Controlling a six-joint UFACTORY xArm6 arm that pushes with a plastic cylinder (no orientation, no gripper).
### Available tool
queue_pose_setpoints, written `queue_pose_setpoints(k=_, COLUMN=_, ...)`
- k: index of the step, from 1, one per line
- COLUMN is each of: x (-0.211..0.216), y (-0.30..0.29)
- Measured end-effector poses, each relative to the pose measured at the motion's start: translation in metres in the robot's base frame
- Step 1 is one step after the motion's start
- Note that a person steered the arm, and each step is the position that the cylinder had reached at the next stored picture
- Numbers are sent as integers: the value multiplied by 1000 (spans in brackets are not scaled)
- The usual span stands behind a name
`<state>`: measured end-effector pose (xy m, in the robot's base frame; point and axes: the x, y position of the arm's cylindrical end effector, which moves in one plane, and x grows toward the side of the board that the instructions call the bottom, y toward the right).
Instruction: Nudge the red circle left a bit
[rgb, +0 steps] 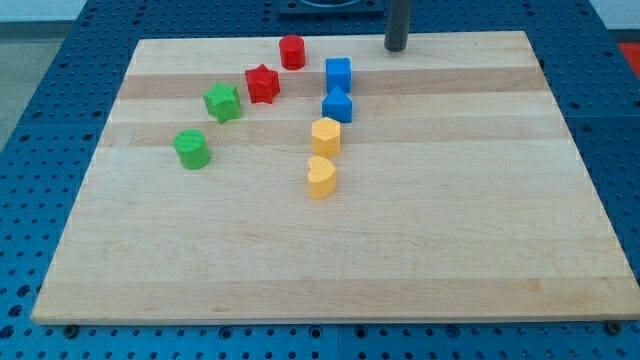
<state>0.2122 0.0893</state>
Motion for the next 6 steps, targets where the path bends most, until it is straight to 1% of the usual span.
queue_pose_setpoints(k=1, x=-5, y=-31)
queue_pose_setpoints(k=3, x=4, y=-99)
queue_pose_setpoints(k=4, x=46, y=-134)
queue_pose_setpoints(k=5, x=59, y=-141)
queue_pose_setpoints(k=6, x=94, y=-161)
